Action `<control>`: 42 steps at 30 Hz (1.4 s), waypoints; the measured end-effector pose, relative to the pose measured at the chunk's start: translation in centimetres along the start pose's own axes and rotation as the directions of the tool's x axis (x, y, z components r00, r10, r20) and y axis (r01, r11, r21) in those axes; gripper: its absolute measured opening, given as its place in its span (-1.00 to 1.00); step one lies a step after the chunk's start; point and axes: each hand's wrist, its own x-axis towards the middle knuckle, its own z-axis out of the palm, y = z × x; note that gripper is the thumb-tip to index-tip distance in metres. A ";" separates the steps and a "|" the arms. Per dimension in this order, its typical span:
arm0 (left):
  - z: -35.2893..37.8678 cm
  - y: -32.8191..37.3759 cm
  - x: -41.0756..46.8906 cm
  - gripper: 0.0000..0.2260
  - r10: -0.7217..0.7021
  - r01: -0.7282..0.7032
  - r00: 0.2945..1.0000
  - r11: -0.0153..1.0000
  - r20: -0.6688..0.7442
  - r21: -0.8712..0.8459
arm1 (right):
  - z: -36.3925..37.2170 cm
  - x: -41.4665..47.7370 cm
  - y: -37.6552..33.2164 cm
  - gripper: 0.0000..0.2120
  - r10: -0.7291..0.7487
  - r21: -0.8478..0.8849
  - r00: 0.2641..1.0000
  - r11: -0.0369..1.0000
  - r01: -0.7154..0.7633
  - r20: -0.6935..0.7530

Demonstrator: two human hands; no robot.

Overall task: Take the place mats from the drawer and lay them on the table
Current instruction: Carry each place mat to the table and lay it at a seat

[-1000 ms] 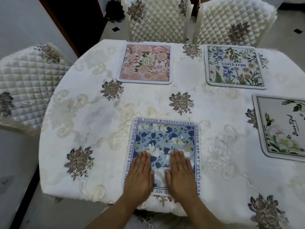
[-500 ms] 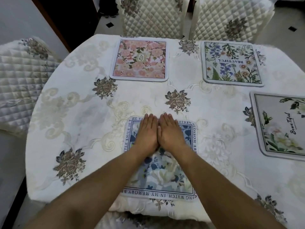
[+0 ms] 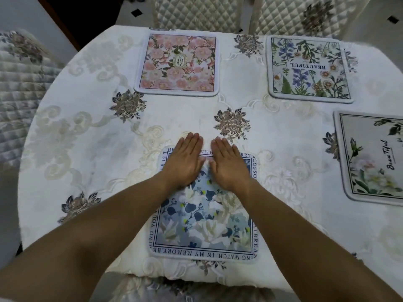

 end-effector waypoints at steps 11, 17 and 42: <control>0.5 -1.8 -6.0 -0.40 -0.186 0.185 0.982 0.981 -0.011 -0.059 | 1.9 -8.2 5.4 -0.39 0.194 -0.001 0.977 0.981 -0.194 -0.090; 2.8 2.8 -17.7 -0.43 -0.183 0.178 0.983 0.975 -0.027 -0.134 | 6.7 -21.4 0.5 -0.40 0.189 0.069 0.980 0.980 -0.184 -0.066; -13.4 23.2 -13.3 -0.69 -0.087 0.096 0.995 0.978 -0.055 0.186 | -15.0 -34.7 8.9 -0.75 0.252 -0.013 0.939 0.965 -0.262 -0.233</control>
